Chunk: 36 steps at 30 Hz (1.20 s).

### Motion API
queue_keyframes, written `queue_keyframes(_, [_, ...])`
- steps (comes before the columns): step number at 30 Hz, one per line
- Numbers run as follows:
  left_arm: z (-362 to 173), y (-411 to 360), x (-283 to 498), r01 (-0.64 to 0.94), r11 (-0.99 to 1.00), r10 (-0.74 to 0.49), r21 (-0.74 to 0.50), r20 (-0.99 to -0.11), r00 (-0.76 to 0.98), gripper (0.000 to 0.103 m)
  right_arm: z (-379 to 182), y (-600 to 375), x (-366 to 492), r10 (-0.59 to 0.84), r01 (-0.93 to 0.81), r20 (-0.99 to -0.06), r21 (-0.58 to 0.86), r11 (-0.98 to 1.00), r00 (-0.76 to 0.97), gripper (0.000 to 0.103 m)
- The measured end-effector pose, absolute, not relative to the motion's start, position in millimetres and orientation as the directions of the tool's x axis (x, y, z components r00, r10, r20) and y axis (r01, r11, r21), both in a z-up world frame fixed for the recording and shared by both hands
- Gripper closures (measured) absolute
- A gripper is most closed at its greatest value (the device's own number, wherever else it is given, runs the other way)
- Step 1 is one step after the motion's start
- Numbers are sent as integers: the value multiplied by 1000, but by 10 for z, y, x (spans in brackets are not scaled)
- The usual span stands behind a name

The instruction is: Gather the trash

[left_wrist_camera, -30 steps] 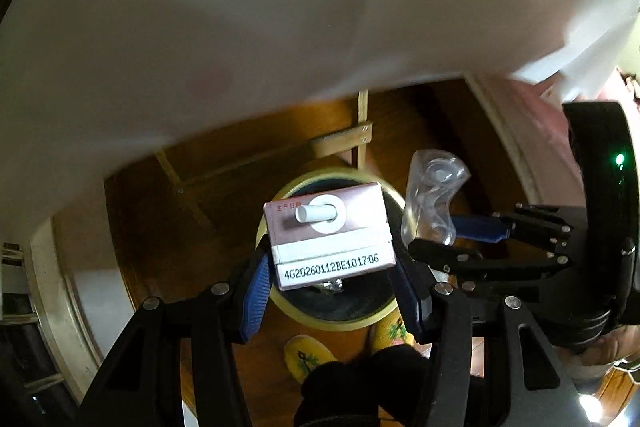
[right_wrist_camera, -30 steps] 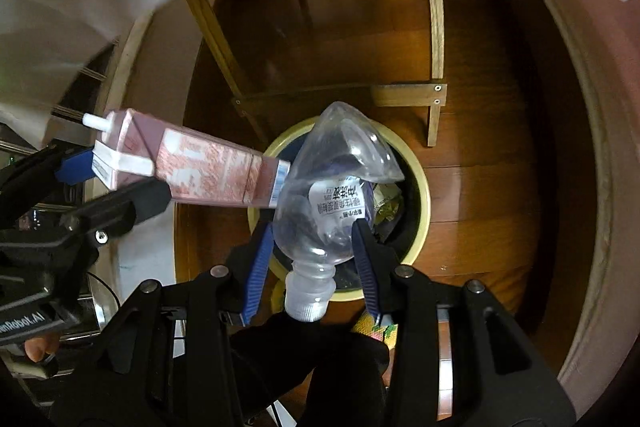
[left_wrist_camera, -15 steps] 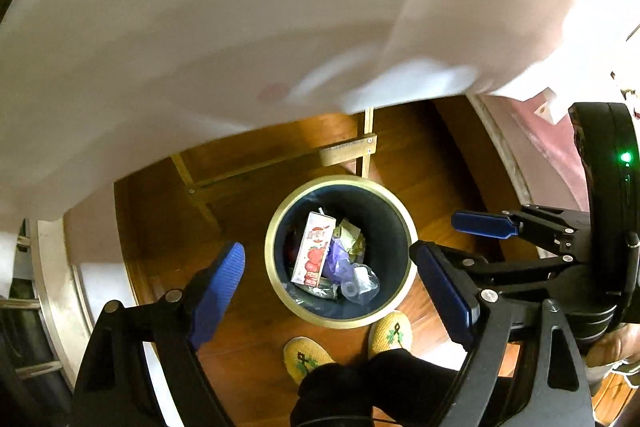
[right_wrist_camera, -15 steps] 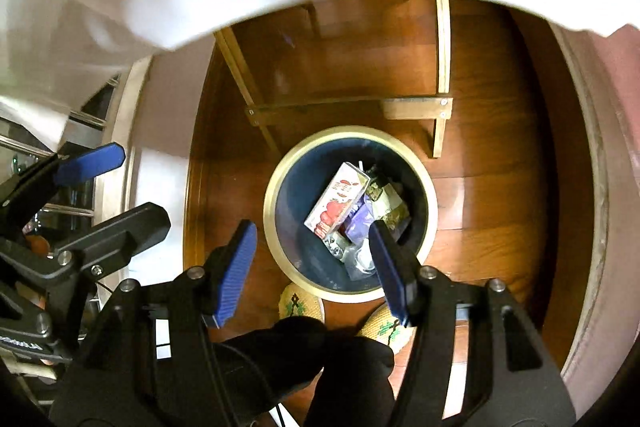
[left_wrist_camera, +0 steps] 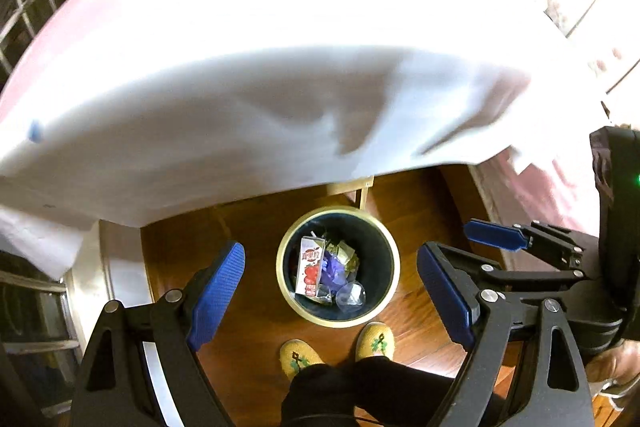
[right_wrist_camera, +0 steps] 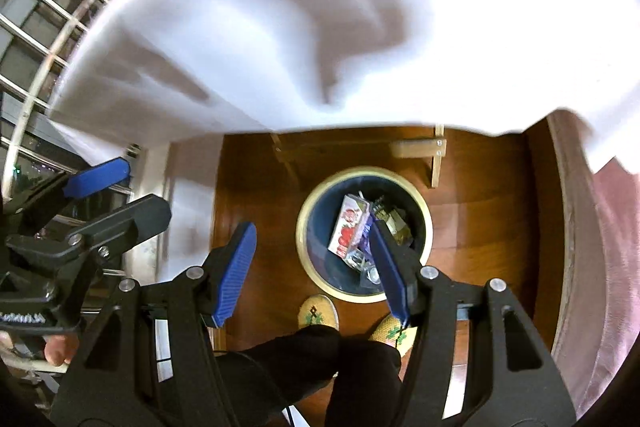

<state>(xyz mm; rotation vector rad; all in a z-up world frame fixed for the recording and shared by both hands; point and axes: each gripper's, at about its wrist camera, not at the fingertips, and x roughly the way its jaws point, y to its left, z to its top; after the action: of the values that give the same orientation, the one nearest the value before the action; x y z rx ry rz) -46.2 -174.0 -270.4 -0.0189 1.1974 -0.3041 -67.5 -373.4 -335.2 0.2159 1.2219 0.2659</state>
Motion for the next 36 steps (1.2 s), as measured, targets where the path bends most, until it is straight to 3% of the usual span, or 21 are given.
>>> queue_keyframes(2, [-2469,-1705,-460,202,963,-240,-178,-908,342,14,-3139,-3723,-686,328,-93,-887,315,945,325,33])
queue_keyframes(4, [-2240,-1678,-463,185,966,-236,-179,-904,356,14,-2907,-3733,-688,327,-88,-883,316,945,335,30])
queue_keyframes(23, [121,-1423,-453,124,981,-195,-152,-825,530,14,-373,-3563,-727,285,-164,-815,233,959,505,30])
queue_keyframes(36, [918,-1374,-549,127,986,-162,-107,-791,590,14,394,-3521,-722,275,-159,-756,225,961,594,30])
